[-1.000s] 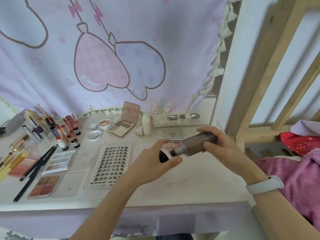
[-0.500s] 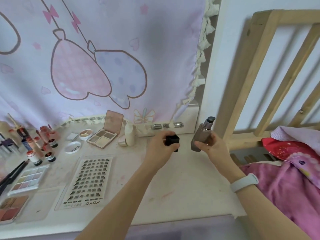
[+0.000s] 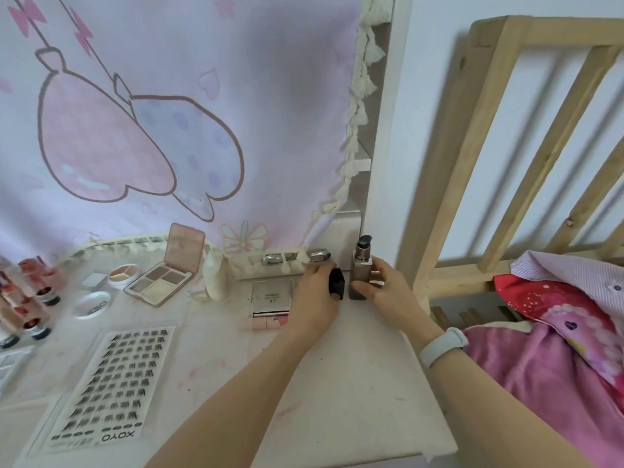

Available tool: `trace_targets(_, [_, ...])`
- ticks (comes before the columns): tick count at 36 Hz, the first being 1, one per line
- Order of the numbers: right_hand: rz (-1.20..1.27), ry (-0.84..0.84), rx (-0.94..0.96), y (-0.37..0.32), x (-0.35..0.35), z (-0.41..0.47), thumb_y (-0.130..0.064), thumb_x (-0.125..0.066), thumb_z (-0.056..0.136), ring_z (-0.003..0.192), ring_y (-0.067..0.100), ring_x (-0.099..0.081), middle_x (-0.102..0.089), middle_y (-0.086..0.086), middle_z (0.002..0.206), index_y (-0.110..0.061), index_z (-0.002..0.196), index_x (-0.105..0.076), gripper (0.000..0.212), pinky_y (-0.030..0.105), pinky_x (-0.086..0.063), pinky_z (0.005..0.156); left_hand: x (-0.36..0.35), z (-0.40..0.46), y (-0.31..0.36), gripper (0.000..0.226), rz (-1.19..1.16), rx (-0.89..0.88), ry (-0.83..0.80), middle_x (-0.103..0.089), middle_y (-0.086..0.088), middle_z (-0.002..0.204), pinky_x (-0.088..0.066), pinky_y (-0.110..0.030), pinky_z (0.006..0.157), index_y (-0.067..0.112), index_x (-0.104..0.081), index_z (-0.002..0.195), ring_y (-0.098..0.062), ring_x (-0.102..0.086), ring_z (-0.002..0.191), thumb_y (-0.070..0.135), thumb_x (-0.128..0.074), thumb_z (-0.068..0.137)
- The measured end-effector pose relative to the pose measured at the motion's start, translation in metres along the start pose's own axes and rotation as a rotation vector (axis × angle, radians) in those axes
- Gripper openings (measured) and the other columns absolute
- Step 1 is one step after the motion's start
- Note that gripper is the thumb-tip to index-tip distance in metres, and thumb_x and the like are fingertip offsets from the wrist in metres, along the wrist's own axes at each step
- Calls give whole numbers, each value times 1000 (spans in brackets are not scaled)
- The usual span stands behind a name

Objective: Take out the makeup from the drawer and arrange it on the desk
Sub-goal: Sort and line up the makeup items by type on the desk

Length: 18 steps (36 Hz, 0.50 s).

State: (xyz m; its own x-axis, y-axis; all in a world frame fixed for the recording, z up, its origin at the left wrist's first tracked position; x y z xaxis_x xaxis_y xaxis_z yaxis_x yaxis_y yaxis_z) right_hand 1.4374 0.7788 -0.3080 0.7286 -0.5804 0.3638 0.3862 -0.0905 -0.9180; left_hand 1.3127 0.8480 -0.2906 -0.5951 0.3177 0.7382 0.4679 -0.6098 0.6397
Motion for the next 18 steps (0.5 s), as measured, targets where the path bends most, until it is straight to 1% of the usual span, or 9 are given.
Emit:
trace_targets(3, [-12, -10, -15, 0, -4, -5, -7, -66, 84, 106, 12, -54, -57, 0, 122, -14, 140, -39, 63, 5, -42, 80, 0, -3, 1, 55, 78, 5, -13, -49, -10, 127, -43, -35, 85, 19, -45, 131, -32, -50, 111, 6, -59, 80])
trace_targets(5, [-27, 23, -29, 0, -2, -12, -8, -65, 84, 112, 14, -50, -51, 1, 126, -11, 142, -33, 67, 14, -42, 91, 5, -8, 1, 58, 176, -5, -3, -48, -5, 131, -43, -37, 84, 24, -39, 136, -30, -48, 114, 14, -60, 82])
trace_targets(6, [-46, 81, -22, -1, 1, -18, -8, -65, 85, 111, 15, -50, -49, 2, 125, -8, 141, -34, 64, 19, -41, 93, 10, -12, 1, 57, 230, -24, 20, -48, -3, 132, -43, -37, 83, 26, -39, 136, -28, -47, 114, 18, -60, 84])
trace_targets(7, [-82, 169, 19, -3, 6, -26, -8, -64, 85, 107, 16, -51, -50, 2, 120, -5, 136, -39, 58, 19, -41, 90, 16, -16, 1, 54, 277, -49, 50, -49, 0, 131, -43, -36, 83, 27, -41, 135, -26, -47, 113, 21, -60, 85])
trace_targets(9, [-196, 354, 199, -17, 16, -45, -7, -62, 86, 92, 18, -55, -52, 0, 104, -4, 118, -53, 34, 7, -38, 79, 32, -26, -1, 43, 331, -85, 101, -53, 3, 127, -39, -33, 86, 27, -50, 130, -23, -48, 112, 27, -59, 87])
trace_targets(11, [-285, 411, 391, -35, 15, -62, -7, -58, 85, 76, 15, -53, -54, -2, 89, -5, 100, -60, 15, 5, -35, 72, 50, -37, -9, 34, 322, -70, 128, -57, 5, 123, -35, -30, 91, 25, -58, 122, -19, -49, 112, 31, -58, 89])
trace_targets(14, [-441, 219, 568, -57, -15, -74, -4, -57, 82, 73, 17, -56, -62, 3, 81, -4, 91, -66, 13, 15, -40, 69, 77, -54, -22, 29, 258, 0, 162, -61, 5, 119, -35, -33, 95, 23, -62, 116, -18, -50, 114, 28, -59, 88])
trace_targets(16, [-544, 63, 628, -65, -42, -79, -2, -61, 81, 78, 24, -59, -65, 7, 85, -4, 94, -69, 16, 24, -44, 73, 91, -66, -31, 27, 223, 44, 189, -62, 5, 117, -36, -36, 98, 22, -64, 115, -18, -52, 112, 27, -59, 88])
trace_targets(18, [-632, -47, 657, -69, -69, -81, -4, -63, 81, 83, 27, -59, -64, 9, 90, -6, 99, -70, 19, 29, -46, 78, 101, -77, -41, 26, 200, 83, 207, -63, 6, 116, -36, -39, 99, 22, -64, 114, -17, -53, 110, 28, -59, 89])
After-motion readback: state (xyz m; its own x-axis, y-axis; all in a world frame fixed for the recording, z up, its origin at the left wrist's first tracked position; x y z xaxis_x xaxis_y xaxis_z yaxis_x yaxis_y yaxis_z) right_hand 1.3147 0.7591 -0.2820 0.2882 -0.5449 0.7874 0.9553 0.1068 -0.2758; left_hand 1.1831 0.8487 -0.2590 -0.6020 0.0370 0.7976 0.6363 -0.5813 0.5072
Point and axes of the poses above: each hand's wrist, its own z-axis towards the middle knuckle, its own x-axis out of the back of the hand, y = z × x, the point moved 5 cm from there along z, towards the middle knuckle
